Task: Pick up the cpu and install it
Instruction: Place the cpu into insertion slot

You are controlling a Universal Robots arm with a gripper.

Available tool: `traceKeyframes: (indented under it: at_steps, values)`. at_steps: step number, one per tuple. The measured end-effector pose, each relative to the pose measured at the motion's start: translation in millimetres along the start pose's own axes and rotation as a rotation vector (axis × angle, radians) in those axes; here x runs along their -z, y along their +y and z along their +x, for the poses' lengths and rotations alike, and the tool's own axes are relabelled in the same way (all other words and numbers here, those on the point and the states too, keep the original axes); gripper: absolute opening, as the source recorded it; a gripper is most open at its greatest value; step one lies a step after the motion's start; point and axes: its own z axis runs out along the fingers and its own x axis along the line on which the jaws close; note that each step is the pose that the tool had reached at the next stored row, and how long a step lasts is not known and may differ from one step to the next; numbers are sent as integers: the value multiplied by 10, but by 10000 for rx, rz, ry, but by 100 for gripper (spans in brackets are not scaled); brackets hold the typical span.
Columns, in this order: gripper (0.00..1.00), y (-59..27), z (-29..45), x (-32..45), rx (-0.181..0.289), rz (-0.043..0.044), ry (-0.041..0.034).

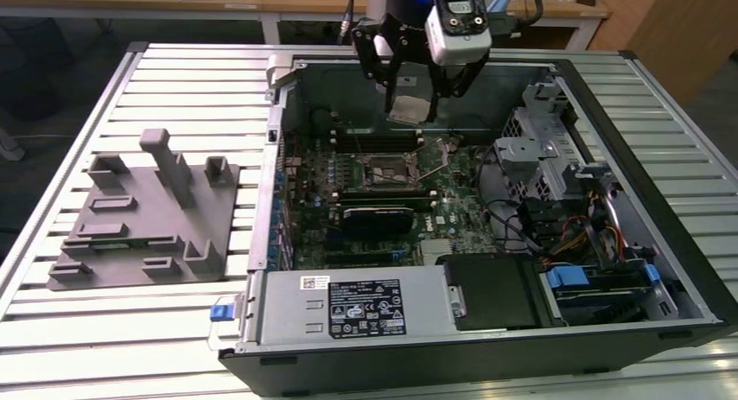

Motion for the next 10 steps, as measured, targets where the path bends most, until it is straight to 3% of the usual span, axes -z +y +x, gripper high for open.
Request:
traceKeyframes:
  at_steps: [10]
  values:
    - [54,0,0,0,-232,6,0]
